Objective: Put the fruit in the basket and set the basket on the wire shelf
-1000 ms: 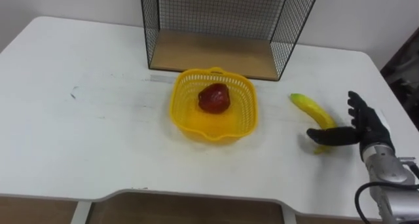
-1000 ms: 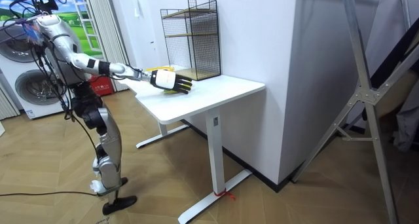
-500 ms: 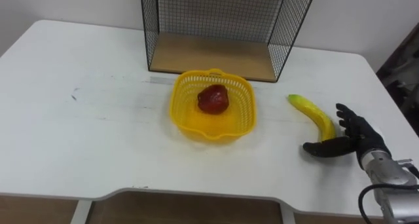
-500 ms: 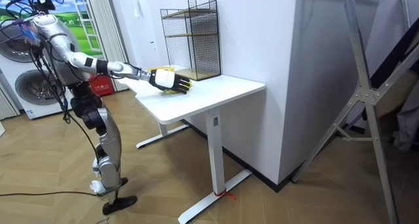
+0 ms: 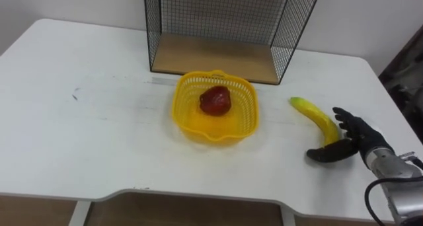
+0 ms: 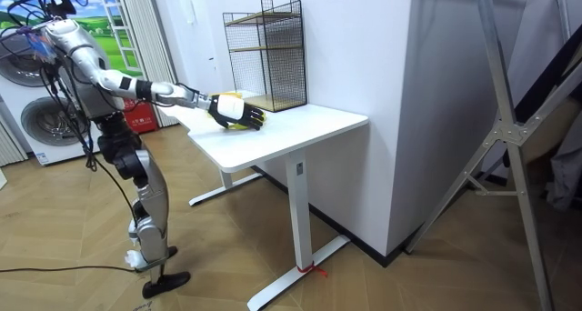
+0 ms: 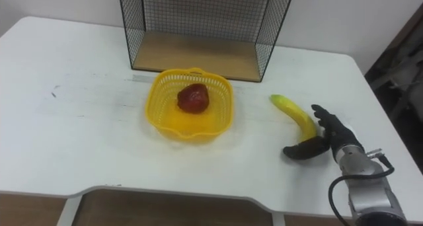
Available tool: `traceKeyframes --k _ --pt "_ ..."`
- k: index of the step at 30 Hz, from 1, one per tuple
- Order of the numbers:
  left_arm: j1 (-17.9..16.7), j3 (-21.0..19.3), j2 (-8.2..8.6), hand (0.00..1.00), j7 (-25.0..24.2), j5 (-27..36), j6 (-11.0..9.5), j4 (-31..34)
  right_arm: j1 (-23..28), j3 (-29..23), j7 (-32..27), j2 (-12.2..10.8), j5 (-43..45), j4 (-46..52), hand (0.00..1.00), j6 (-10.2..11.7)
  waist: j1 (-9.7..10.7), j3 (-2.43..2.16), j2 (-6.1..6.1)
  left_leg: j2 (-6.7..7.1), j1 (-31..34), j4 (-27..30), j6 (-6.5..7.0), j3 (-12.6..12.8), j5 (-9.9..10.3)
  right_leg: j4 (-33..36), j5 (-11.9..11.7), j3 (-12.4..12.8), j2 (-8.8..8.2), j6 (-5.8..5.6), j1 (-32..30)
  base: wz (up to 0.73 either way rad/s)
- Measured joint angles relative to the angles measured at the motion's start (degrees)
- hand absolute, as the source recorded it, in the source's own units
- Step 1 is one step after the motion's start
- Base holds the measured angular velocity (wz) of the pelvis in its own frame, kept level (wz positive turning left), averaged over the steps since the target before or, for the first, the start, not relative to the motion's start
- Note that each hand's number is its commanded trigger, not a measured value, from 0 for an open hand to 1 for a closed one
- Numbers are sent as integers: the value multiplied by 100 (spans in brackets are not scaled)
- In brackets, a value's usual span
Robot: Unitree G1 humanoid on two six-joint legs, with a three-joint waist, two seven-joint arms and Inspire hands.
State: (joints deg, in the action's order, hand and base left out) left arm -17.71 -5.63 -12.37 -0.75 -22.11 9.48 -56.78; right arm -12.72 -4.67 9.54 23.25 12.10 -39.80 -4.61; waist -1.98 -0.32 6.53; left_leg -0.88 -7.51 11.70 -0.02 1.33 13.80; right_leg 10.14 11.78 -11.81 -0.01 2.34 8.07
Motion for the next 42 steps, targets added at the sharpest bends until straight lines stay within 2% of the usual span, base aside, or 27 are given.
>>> traceKeyframes --k 5,12,13,14,15,22,24,26,35,42 --pt "26 -41 -43 0 -86 0 6 -1 -48 0 133 39 205 -30 0 -53 -9 -6 36 1 -14 -1 0 -25 0 -26 0 -31 1 0 0 2" --pt "65 -285 -55 0 -119 -4 30 -12 -521 -1 190 99 269 -707 0 -173 -53 15 84 3 -9 2 0 -60 0 -28 0 -64 -2 0 11 2" --pt "68 -286 -55 0 -121 -4 40 -11 -565 0 192 105 269 -746 53 -185 -62 16 84 4 -6 4 0 -62 0 -28 0 -68 -4 0 10 0" --pt "78 -286 -55 0 -129 -4 56 -11 -655 0 192 119 277 -820 93 -238 -76 17 83 8 -1 5 0 -67 0 -28 0 -76 -8 0 6 0" --pt "92 -298 -55 0 -136 -4 58 -11 -708 -1 193 154 282 -898 100 -260 -102 18 82 10 3 6 0 -72 0 -33 0 -80 -9 0 6 0" --pt "102 -309 -95 0 -207 3 121 -13 -842 0 105 336 281 -923 100 -308 -161 37 86 12 22 2 -1 -129 0 -35 0 -115 6 0 36 3" --pt "127 -304 -111 0 -207 4 123 -17 -842 22 66 378 268 -947 100 -306 -239 83 90 10 -6 -4 -4 -140 -2 -39 0 -109 10 0 61 0" --pt "201 -304 -114 0 -207 4 105 -50 -846 24 51 399 267 -1023 100 -304 -305 88 99 9 0 -3 -5 -141 -3 -41 0 -110 10 0 53 0" --pt "263 -301 -133 0 -208 3 86 -73 -879 108 115 398 144 -1150 100 -294 -332 74 112 15 -7 8 -5 -147 -3 -32 0 -117 3 0 38 0" --pt "271 -303 -146 0 -208 2 -7 -119 -879 111 141 398 207 -1150 100 -291 -322 67 85 15 -22 19 -5 -156 -3 -30 -1 -128 -1 0 91 0"
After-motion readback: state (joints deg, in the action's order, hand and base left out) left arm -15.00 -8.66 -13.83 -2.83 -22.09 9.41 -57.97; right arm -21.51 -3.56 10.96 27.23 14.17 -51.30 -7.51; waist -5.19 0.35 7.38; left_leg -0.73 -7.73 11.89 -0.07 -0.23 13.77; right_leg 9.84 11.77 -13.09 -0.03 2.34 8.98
